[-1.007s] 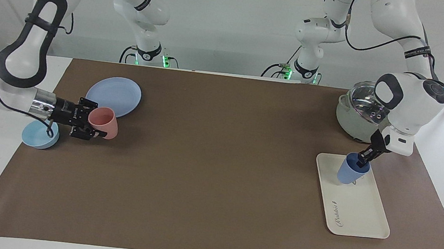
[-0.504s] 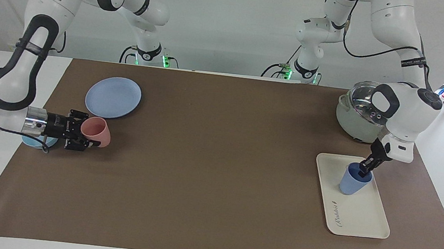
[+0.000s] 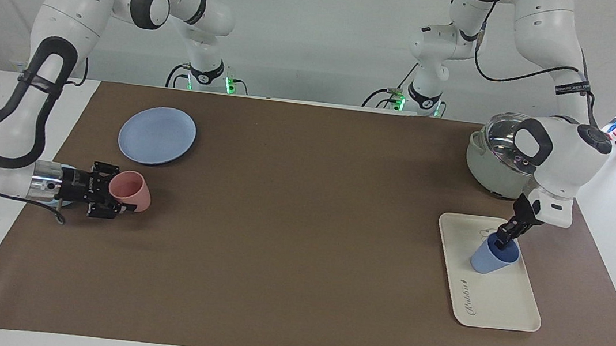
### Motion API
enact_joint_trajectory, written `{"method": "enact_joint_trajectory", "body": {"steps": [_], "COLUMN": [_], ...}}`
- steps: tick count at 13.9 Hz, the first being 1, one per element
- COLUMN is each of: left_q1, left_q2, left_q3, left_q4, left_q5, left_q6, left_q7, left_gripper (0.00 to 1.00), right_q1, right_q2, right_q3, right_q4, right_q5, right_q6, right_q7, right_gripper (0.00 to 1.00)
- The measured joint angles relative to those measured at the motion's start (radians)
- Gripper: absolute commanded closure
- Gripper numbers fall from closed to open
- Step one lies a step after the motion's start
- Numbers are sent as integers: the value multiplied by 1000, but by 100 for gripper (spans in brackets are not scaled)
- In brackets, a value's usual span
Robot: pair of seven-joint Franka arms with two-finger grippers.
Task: Place cup on tray
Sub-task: 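Set the blue cup upright on the tray and open the left gripper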
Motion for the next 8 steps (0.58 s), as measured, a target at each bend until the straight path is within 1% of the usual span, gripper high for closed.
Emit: {"method": "enact_joint_trajectory", "body": {"steps": [1, 2, 4, 6, 8], "left_q1": [-1, -2, -4, -5, -5], "left_q2": [-2, -5, -14, -33, -61], "left_q3": [-1, -4, -7, -9, -10], "left_q4": [28, 73, 183, 278, 314], "left_q5": [0, 1, 21, 46, 49], "left_q6": [-30, -90, -262, -430, -541], "left_q7": [4, 14, 75, 185, 293], "left_gripper": [0, 0, 0, 0, 0], "right_q1": [0, 0, 0, 0, 0], "right_q2": [7, 15, 26, 31, 32], "right_q3": [1, 1, 1, 1, 1], "right_q4": [3, 5, 9, 10, 11], "right_q5": [-1, -1, -1, -1, -1], "right_q6": [0, 0, 0, 0, 0], "right_q7": [-3, -13, -31, -38, -53], "right_gripper": [100, 100, 100, 100, 100]}}
